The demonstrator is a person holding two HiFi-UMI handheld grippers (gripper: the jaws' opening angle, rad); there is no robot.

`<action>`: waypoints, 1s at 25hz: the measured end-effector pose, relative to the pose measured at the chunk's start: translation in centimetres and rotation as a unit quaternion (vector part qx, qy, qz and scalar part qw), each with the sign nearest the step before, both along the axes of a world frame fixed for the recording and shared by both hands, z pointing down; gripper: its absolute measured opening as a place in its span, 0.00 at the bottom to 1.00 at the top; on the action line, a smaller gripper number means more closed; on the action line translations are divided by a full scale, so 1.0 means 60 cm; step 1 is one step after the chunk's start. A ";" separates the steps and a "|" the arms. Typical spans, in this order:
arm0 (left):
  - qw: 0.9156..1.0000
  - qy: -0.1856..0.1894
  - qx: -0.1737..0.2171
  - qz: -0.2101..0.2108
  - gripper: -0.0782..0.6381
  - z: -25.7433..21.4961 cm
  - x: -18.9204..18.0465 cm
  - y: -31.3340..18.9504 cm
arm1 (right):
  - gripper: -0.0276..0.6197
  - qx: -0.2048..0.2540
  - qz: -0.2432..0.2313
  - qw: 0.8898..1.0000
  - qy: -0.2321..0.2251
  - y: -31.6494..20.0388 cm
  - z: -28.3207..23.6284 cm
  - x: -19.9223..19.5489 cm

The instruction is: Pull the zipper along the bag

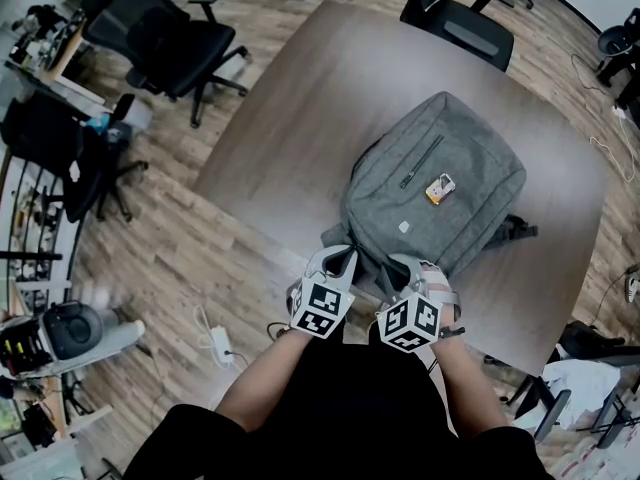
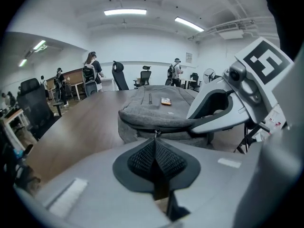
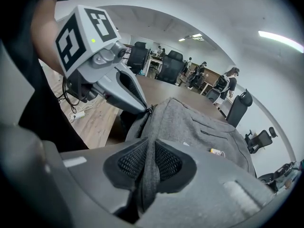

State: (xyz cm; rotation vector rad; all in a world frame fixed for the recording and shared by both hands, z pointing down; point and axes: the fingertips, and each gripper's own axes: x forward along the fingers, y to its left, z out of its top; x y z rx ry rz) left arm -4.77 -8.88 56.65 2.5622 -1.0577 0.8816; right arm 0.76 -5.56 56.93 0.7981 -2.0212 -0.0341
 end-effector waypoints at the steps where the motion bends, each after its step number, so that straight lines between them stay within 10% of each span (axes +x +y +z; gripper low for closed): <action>1: 1.000 0.002 -0.002 -0.001 0.15 0.001 -0.003 -0.003 | 0.12 0.000 -0.002 1.000 0.001 0.000 0.000 -0.001; 25: 0.998 -0.008 0.001 0.064 0.16 0.023 -0.014 -0.060 | 0.11 -0.010 -0.119 0.993 0.020 0.089 0.006 0.077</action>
